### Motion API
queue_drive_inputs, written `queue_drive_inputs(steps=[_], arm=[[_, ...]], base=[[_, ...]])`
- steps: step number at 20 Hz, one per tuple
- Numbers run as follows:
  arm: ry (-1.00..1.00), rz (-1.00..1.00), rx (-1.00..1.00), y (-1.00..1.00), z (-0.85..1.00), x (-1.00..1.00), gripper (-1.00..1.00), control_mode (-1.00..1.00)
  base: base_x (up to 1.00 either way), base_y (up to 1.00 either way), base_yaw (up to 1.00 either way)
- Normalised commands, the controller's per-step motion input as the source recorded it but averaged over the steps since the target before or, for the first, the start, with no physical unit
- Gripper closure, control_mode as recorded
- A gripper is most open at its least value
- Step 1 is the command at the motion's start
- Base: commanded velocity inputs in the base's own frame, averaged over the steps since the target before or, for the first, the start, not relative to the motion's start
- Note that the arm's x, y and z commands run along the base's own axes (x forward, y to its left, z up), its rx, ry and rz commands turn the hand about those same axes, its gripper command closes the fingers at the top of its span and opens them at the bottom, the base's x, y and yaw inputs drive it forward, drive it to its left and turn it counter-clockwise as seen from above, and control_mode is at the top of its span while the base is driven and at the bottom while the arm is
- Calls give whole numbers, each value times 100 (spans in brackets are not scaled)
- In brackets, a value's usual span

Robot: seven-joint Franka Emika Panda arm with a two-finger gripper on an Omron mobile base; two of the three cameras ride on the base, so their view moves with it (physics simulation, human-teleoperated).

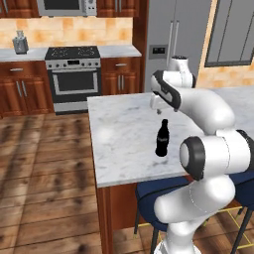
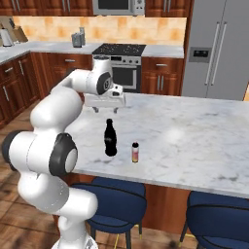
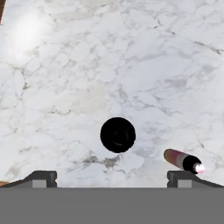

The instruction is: Place the large bottle from the dining counter next to the other large bottle outside the sink, and place the small bottle from the dining counter next to the other small bottle inside the sink.

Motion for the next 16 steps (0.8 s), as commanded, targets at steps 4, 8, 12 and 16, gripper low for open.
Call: queue_drive_inputs(steps=[4,8,12,16], arm=[[0,0,0,0,-6,11,-100,-100],[0,0,0,0,-16,13,-100,-100],[1,0,0,0,-17,24,-100,-100],[2,0,0,0,-2,6,-100,-100]], base=[[0,0,0],[0,0,0],[0,0,0],[0,0,0]])
